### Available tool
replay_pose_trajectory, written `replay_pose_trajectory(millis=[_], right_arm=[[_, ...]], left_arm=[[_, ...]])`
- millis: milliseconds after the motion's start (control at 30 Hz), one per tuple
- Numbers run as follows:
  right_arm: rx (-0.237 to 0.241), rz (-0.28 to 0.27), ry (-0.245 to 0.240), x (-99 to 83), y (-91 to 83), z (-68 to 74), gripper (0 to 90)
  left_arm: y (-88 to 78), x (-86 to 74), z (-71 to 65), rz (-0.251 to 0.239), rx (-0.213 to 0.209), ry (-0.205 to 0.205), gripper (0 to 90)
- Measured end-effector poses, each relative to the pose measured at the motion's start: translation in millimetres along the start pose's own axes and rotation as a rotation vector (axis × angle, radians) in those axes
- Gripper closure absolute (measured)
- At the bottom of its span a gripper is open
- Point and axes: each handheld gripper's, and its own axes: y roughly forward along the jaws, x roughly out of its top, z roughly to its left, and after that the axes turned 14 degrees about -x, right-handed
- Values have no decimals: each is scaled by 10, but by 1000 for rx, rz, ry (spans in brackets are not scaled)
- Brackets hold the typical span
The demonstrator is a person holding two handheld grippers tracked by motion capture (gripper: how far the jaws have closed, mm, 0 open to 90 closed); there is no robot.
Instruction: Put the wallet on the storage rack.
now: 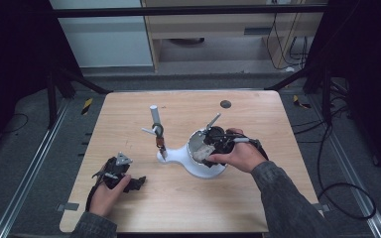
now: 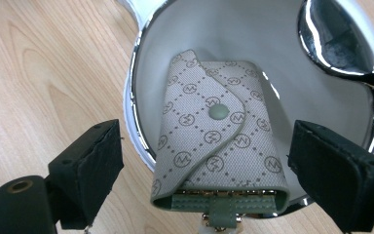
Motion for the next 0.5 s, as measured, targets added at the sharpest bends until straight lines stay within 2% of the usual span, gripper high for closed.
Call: replay_pose_trajectory(millis=[267, 500], right_arm=[[-14, -24, 5, -57, -77, -21, 96], [-55, -60, 54, -171, -203, -143, 60]], left_arm=[[2, 3, -2, 3, -3, 3, 38], [9, -16, 2, -12, 4, -3, 19]])
